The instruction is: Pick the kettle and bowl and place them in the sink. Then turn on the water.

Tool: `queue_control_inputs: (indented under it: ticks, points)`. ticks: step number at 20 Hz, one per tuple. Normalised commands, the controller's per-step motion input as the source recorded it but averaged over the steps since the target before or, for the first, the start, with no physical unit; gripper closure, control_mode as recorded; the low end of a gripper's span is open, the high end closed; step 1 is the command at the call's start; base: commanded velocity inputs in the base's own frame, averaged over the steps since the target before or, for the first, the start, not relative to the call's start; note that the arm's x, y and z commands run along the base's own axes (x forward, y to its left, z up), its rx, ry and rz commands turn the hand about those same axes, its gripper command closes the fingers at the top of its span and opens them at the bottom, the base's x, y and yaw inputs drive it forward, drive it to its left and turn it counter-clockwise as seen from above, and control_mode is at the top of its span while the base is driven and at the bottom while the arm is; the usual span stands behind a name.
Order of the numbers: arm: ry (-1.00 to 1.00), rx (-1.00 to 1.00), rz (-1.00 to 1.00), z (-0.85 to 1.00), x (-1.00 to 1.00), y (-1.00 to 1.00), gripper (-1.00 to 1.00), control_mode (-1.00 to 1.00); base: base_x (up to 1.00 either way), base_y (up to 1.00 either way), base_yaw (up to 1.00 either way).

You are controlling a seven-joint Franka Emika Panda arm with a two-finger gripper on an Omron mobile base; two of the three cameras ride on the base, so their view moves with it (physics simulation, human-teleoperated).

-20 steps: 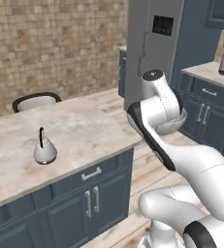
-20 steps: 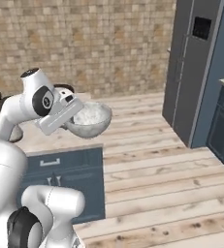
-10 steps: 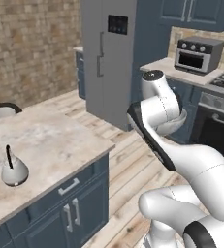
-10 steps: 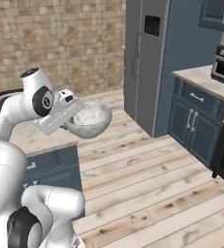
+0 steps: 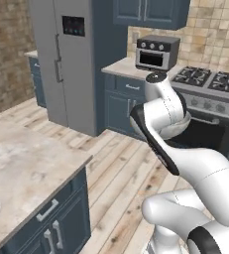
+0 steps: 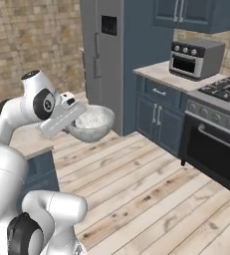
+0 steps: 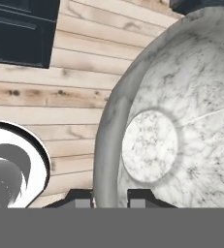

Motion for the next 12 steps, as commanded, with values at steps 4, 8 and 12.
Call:
queue_control_inputs:
  ticks: [4,8,12]
  points:
    - [0.00,0.00,0.00,0.00,0.00,0.00,1.00,1.00,0.00,-0.01,-0.39]
    - [0.00,0.00,0.00,0.00,0.00,0.00,1.00,1.00,0.00,0.00,-0.37]
    - [0.00,0.00,0.00,0.00,0.00,0.00,1.00,1.00,0.00,0.00,-0.38]
